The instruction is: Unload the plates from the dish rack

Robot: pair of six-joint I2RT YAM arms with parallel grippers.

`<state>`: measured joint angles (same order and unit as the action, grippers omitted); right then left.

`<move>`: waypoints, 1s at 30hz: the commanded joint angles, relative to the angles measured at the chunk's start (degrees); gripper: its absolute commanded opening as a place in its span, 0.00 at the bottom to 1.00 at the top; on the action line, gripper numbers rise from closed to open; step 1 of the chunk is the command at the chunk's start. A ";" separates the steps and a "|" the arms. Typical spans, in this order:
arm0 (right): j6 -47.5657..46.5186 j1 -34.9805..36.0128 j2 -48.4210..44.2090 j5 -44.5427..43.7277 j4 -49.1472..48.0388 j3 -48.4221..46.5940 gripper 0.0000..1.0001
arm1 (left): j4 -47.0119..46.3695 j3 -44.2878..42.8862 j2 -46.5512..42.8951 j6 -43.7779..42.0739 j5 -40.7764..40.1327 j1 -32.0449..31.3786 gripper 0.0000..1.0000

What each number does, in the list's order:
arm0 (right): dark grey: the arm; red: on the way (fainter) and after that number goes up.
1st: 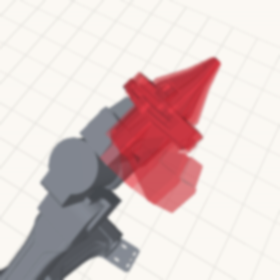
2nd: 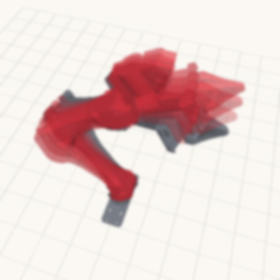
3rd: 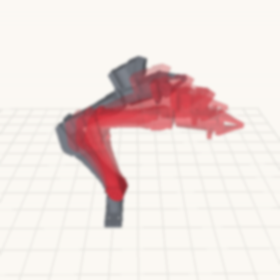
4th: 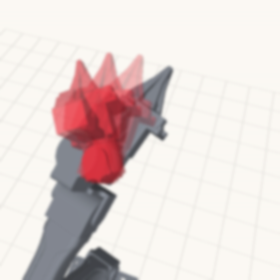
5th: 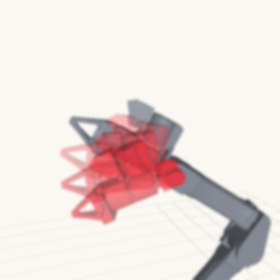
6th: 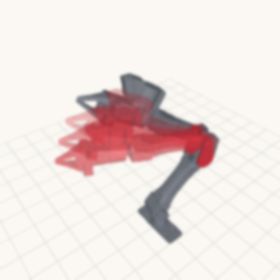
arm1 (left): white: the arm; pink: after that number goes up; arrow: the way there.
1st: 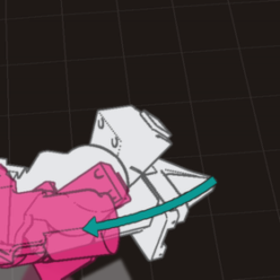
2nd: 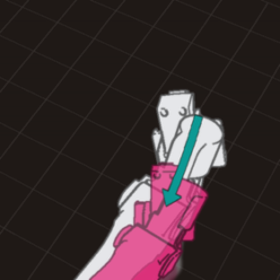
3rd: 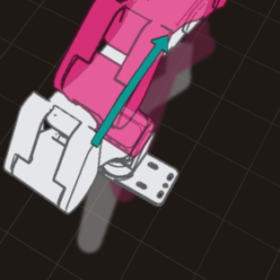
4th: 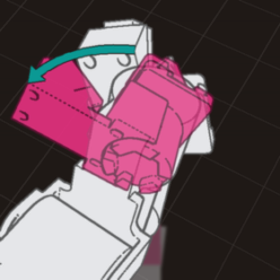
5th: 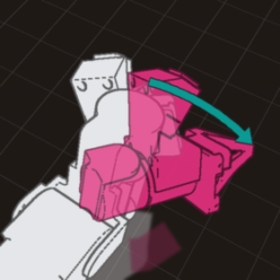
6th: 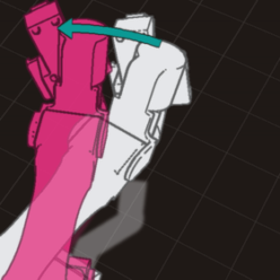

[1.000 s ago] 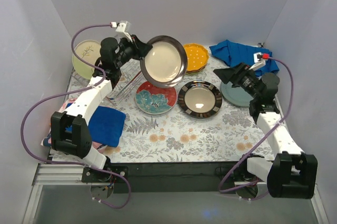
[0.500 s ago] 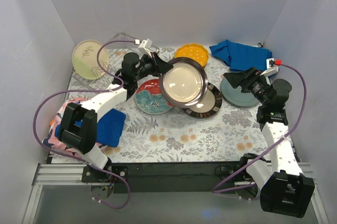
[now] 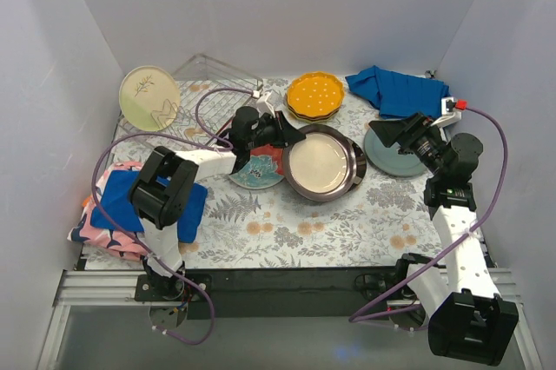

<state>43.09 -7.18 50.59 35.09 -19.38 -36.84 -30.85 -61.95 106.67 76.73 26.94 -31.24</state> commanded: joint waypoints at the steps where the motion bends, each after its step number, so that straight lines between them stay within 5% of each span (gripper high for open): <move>1: -0.20 -0.38 -0.84 0.15 -1.19 -0.16 0.89 | -11.16 -2.20 0.02 5.45 2.59 -0.40 0.00; 19: -0.73 -0.38 0.21 -1.87 -1.54 0.81 0.89 | -12.04 -10.46 12.06 4.66 2.59 -1.19 0.00; 30: -0.73 -0.38 0.65 -1.61 -1.54 0.19 0.89 | -11.96 -12.92 15.67 1.15 0.40 -1.80 0.40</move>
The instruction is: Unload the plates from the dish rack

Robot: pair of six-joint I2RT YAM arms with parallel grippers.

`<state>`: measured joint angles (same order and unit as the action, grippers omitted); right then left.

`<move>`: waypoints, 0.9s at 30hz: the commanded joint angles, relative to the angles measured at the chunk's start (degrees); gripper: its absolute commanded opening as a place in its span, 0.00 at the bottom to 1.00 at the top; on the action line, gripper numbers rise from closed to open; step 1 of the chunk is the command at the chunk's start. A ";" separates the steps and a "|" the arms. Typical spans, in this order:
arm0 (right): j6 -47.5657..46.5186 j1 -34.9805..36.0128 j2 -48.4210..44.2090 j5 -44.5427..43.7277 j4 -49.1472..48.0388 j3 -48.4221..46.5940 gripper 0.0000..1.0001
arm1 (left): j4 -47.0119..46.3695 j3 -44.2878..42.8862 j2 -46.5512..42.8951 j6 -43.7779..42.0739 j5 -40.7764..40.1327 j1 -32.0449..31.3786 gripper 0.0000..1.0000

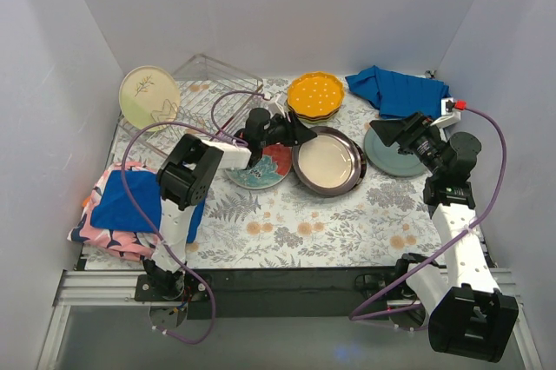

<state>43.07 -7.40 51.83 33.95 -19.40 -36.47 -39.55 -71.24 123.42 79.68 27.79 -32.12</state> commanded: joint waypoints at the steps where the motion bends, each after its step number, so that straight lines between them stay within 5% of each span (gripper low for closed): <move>1: -0.79 -0.16 -0.68 -0.38 -1.52 -0.27 0.89 | -1.95 -3.99 -0.90 -2.85 -0.72 -1.02 0.41; 19: -2.81 -0.16 -1.65 -0.91 -1.34 -0.10 0.89 | 15.71 -16.64 6.39 -13.85 -5.99 -1.81 0.44; 27: -2.82 -0.16 0.72 -1.17 -0.64 -0.09 0.88 | 16.78 -18.93 8.16 -15.17 -7.49 -1.98 0.45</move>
<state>41.54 -7.40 52.03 33.23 -19.38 -36.47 -23.77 -87.74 133.38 66.67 22.22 -33.63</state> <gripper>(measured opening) 0.884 0.447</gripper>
